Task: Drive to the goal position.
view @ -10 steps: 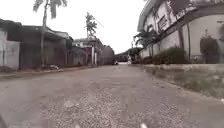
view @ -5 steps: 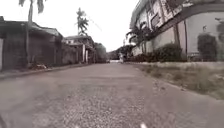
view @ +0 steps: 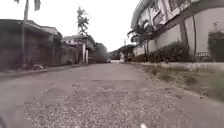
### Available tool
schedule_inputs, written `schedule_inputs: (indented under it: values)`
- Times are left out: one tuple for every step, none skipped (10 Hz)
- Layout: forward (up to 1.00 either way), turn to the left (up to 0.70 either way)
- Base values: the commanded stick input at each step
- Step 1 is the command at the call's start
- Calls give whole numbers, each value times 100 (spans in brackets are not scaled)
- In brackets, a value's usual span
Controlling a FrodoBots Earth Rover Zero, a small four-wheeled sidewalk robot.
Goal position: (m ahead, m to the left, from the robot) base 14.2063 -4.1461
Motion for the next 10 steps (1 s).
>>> schedule_inputs:
  values:
    - [100, 0]
    - [100, 0]
    - [100, 0]
    - [100, 0]
    - [100, 0]
    - [100, 0]
    - [100, -14]
    - [100, -27]
    - [100, -27]
    - [100, -27]
